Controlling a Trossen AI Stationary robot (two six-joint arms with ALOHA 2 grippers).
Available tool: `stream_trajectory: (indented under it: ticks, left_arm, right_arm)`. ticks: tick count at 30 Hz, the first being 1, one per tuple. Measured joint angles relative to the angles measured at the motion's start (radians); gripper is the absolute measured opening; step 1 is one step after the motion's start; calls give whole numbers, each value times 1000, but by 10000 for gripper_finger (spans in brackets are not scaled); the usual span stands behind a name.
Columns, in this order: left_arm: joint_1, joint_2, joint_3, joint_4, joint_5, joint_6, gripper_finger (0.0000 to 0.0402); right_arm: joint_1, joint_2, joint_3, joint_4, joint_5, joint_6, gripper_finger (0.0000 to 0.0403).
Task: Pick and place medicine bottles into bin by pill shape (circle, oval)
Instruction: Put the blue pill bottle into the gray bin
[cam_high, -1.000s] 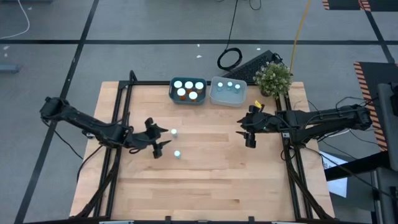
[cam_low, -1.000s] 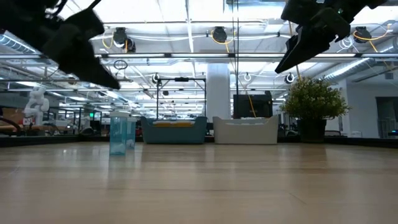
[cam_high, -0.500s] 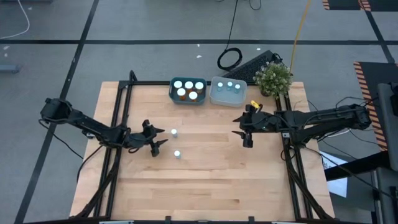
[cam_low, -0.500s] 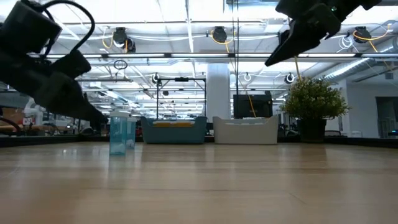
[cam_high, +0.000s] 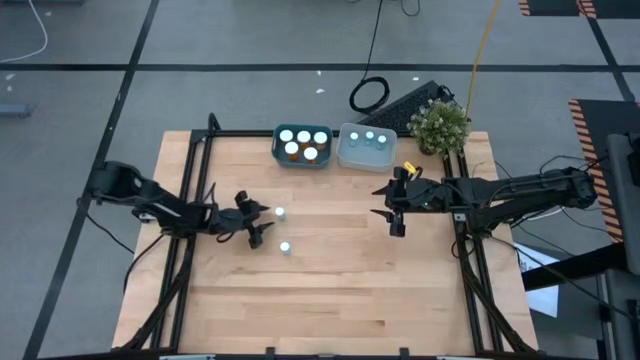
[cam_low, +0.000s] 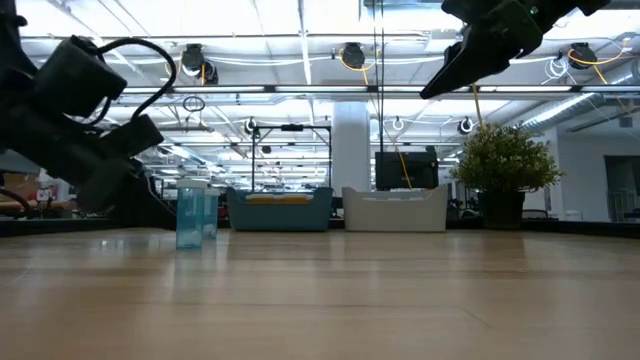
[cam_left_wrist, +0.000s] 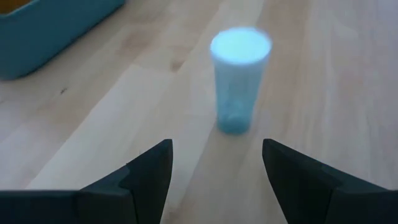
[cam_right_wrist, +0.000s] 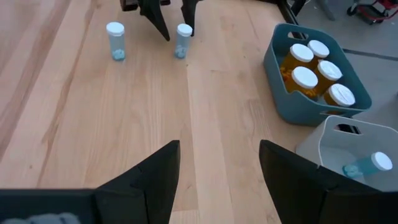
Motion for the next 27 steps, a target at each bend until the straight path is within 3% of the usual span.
stream_trajectory:
  ticks: [11, 17, 27]
  left_arm:
    - [104, 234, 1, 270, 155, 91, 250]
    - [114, 335, 25, 370, 169, 133, 249]
    - [124, 411, 79, 395, 190, 188, 158]
  right_arm:
    - [0, 0, 0, -2, -1, -3, 212]
    - [0, 0, 0, -3, -1, -3, 212]
    - [0, 0, 0, -3, 0, -7, 212]
